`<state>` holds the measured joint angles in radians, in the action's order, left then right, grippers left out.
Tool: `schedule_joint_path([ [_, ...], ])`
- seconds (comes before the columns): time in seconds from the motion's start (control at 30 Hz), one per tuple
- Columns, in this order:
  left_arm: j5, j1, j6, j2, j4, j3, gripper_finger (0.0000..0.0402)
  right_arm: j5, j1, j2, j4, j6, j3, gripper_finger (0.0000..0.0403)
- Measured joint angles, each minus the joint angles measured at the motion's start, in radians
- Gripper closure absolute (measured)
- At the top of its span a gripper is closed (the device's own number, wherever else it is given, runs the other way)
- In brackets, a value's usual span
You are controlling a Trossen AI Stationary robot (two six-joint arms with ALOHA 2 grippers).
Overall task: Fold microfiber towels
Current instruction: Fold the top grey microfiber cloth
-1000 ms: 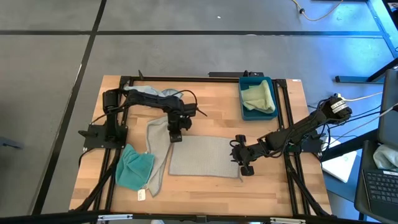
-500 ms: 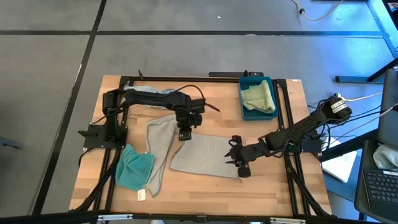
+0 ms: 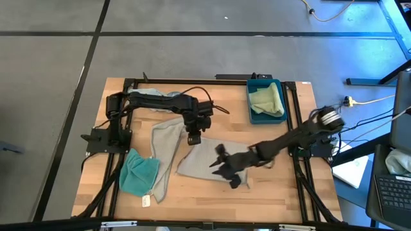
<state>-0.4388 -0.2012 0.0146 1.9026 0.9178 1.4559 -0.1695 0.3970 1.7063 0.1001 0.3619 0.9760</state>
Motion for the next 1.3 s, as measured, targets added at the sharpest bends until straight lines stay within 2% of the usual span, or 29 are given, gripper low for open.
schedule_joint_path([
  [0.1, -0.072, 0.0, 0.006, 0.0, -0.095, 0.0, 0.0401, 0.006, -0.001, 0.101, -0.244, 0.038, 0.169, 0.0238],
  [0.2, -0.111, 0.009, 0.009, 0.0, -0.184, 0.0, 0.0401, 0.007, 0.001, 0.167, -0.388, 0.04, 0.299, 0.0217],
  [0.3, -0.113, 0.025, 0.005, 0.0, -0.249, 0.0, 0.0401, 0.0, 0.0, 0.197, -0.443, 0.04, 0.378, 0.0198],
  [0.37, -0.104, 0.035, 0.002, 0.0, -0.279, 0.0, 0.0401, -0.044, 0.001, 0.199, -0.462, 0.051, 0.398, 0.0188],
  [0.5, -0.095, 0.039, 0.002, 0.0, -0.305, 0.0, 0.0401, -0.121, 0.007, 0.197, -0.457, 0.152, 0.411, 0.0179],
  [0.6, -0.096, 0.044, 0.002, 0.0, -0.301, 0.0, 0.0401, -0.093, 0.007, 0.211, -0.468, 0.193, 0.411, 0.0178],
  [0.77, -0.105, 0.062, -0.02, 0.0, -0.272, 0.0, 0.0401, -0.074, 0.013, 0.239, -0.58, 0.197, 0.409, 0.0178],
  [0.9, -0.105, 0.068, -0.019, 0.0, -0.274, 0.0, 0.0401, -0.145, 0.02, 0.239, -0.587, 0.207, 0.409, 0.0178],
  [1.07, -0.102, 0.071, 0.003, 0.0, -0.277, 0.0, 0.0401, -0.095, 0.01, 0.242, -0.492, 0.251, 0.393, 0.0178],
  [1.3, -0.104, 0.074, 0.008, 0.0, -0.28, 0.0, 0.04, -0.098, 0.003, 0.259, -0.374, 0.355, 0.284, 0.0178],
])
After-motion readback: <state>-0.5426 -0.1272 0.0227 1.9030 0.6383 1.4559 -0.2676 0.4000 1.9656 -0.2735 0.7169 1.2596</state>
